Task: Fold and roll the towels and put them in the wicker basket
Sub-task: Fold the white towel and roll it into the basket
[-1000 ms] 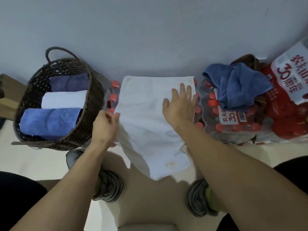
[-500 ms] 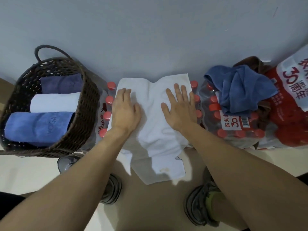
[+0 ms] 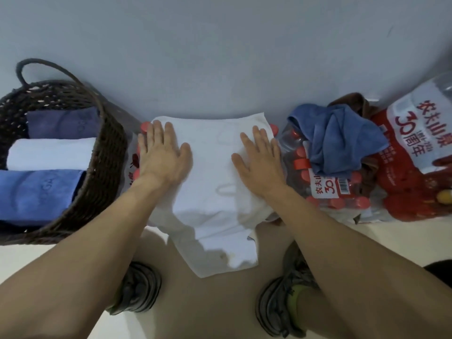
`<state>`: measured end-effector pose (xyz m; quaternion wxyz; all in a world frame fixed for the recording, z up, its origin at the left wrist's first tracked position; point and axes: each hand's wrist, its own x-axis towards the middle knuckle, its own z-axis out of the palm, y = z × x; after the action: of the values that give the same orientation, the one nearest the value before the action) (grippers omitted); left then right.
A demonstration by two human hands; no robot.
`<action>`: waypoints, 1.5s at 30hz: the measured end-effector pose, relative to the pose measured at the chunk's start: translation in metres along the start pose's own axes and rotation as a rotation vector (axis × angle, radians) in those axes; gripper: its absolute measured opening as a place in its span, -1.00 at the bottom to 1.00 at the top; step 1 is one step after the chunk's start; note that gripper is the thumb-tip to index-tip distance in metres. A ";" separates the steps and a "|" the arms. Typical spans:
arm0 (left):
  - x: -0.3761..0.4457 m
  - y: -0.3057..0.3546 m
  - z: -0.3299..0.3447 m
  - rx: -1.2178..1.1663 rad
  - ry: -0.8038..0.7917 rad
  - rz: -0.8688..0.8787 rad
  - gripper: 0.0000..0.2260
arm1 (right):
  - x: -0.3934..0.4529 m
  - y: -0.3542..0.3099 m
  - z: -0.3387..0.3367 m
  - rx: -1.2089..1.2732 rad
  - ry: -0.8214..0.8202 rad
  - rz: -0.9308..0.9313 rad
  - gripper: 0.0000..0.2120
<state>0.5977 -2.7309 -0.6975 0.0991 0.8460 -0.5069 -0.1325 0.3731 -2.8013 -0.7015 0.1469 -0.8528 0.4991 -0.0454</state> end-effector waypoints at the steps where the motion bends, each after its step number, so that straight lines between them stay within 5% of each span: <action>1: -0.004 0.007 -0.005 -0.027 0.050 0.015 -0.38 | -0.005 0.000 -0.005 0.103 0.059 0.017 -0.44; 4: -0.031 0.042 -0.008 -0.132 0.149 0.292 -0.50 | -0.026 -0.010 -0.017 0.276 0.357 0.156 -0.62; 9: -0.070 0.085 0.025 -0.081 -0.168 0.589 -0.52 | -0.075 -0.037 -0.010 0.320 0.696 0.540 -0.87; 12: -0.072 0.075 0.044 0.039 -0.205 0.604 -0.47 | -0.112 -0.029 0.010 0.485 0.586 0.679 -0.86; 18: -0.072 0.070 0.051 0.101 -0.164 0.636 -0.45 | -0.146 -0.011 0.047 0.949 0.028 0.691 -0.72; 31: -0.073 0.071 0.050 0.103 -0.182 0.607 -0.46 | -0.142 -0.006 0.069 1.299 0.002 0.986 -0.68; 39: -0.072 0.072 0.051 0.114 -0.201 0.592 -0.46 | -0.152 0.012 0.081 1.004 -0.202 0.881 -0.77; 42: -0.072 0.072 0.051 0.113 -0.203 0.595 -0.46 | -0.157 0.008 0.086 1.073 -0.290 0.863 -0.87; 45: -0.073 0.072 0.051 0.118 -0.194 0.599 -0.46 | -0.170 0.003 0.090 1.152 -0.460 0.872 -0.75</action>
<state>0.4890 -2.7019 -0.7146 0.0355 0.6469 -0.7473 -0.1477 0.3061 -2.6371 -0.7765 0.6741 -0.3545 0.6454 -0.0577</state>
